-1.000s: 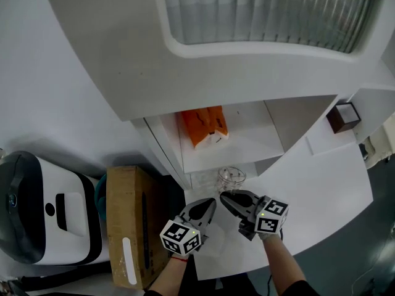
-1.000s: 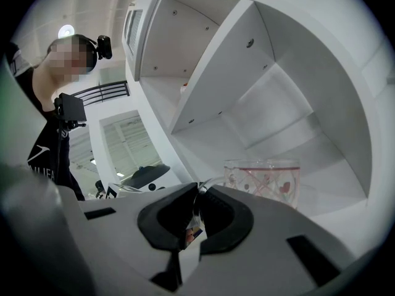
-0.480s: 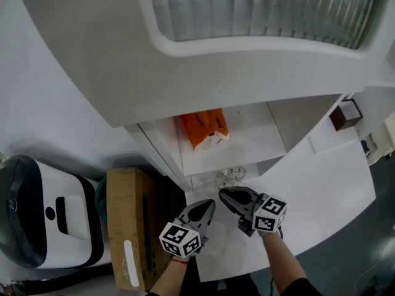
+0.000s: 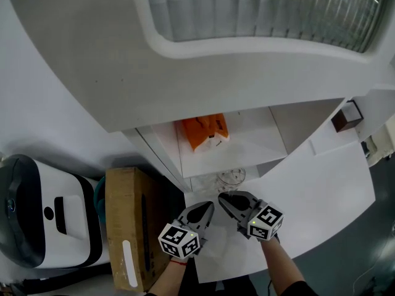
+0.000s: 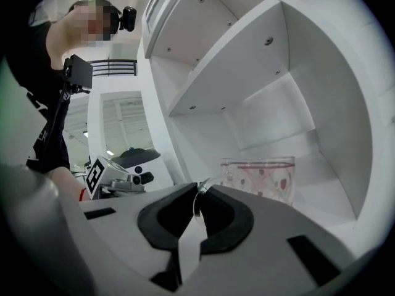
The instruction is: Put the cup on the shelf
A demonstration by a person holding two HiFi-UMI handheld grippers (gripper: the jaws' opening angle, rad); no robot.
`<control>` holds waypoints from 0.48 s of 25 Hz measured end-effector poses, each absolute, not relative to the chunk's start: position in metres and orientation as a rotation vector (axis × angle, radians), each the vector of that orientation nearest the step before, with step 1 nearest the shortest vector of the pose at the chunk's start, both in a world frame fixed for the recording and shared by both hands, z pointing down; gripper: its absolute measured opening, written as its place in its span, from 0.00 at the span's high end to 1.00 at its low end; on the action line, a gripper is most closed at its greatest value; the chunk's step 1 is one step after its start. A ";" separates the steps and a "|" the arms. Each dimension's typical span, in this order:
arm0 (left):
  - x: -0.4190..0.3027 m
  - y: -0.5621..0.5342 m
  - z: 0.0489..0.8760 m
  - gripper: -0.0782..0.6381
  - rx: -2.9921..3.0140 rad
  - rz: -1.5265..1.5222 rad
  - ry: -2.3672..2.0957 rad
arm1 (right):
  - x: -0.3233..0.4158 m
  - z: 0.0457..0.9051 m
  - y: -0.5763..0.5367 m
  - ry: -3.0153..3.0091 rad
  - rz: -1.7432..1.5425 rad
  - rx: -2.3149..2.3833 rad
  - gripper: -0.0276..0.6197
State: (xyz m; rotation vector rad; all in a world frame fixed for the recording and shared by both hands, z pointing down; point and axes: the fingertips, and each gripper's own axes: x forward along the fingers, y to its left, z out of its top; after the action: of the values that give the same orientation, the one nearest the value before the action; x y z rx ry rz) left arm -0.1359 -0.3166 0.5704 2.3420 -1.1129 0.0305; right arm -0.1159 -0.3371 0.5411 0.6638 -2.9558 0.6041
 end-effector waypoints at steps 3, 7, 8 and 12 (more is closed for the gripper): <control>-0.136 -0.319 0.572 0.88 2.341 0.035 -1.108 | -0.116 0.549 -0.337 -2.932 0.569 0.665 0.94; -0.136 -0.321 0.573 0.88 2.340 0.030 -1.106 | -0.117 0.562 -0.338 -2.881 0.524 0.662 0.94; -0.135 -0.322 0.573 0.88 2.339 0.030 -1.106 | -0.117 0.564 -0.338 -2.876 0.518 0.663 0.94; -0.133 -0.325 0.576 0.88 2.336 0.038 -1.106 | -0.117 0.565 -0.341 -2.876 0.491 0.665 0.94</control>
State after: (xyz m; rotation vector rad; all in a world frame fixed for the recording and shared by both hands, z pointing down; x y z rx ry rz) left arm -0.1331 -0.3248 0.5757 2.3356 -1.1062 0.0382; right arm -0.1170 -0.3407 0.5652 0.6653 -2.8758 0.4909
